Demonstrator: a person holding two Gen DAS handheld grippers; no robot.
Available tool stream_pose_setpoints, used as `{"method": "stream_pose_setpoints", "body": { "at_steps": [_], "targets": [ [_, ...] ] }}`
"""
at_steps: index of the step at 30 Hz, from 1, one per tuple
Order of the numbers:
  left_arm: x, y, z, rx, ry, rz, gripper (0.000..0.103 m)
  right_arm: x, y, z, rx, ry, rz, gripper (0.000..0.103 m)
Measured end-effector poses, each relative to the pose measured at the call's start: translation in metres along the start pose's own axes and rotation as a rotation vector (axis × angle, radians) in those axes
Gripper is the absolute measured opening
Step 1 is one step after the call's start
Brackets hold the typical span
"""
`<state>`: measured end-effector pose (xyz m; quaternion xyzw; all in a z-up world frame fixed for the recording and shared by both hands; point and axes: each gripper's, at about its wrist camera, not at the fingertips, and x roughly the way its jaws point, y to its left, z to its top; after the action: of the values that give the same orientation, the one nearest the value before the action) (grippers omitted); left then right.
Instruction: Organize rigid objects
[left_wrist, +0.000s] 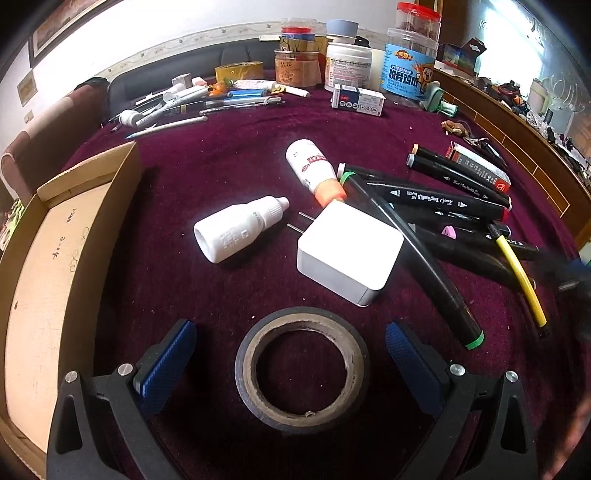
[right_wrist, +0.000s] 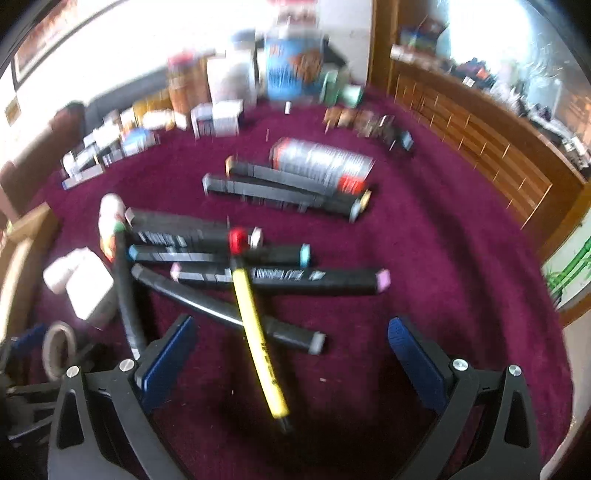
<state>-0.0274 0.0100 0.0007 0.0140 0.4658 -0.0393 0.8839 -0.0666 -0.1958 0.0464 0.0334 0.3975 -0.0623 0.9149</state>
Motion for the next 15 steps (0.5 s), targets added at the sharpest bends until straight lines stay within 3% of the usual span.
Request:
{"method": "stream_pose_setpoints", "body": {
  "at_steps": [5, 8, 11, 15],
  "targets": [
    [0.0, 0.0, 0.0, 0.0, 0.001, 0.0, 0.102, -0.06, -0.004, -0.002, 0.01, -0.26, 0.021, 0.103],
    [-0.002, 0.002, -0.001, 0.001, 0.009, -0.017, 0.102, -0.053, 0.002, 0.009, -0.033, -0.152, 0.06, 0.103],
    [-0.014, 0.011, 0.0, -0.024, 0.032, -0.101, 0.102, -0.048, 0.003, 0.007, -0.039, -0.127, 0.074, 0.103],
    [-0.039, 0.029, 0.007, -0.079, -0.013, -0.195, 0.102, -0.034, -0.004, -0.001, -0.024, -0.071, 0.084, 0.103]
  ]
}}
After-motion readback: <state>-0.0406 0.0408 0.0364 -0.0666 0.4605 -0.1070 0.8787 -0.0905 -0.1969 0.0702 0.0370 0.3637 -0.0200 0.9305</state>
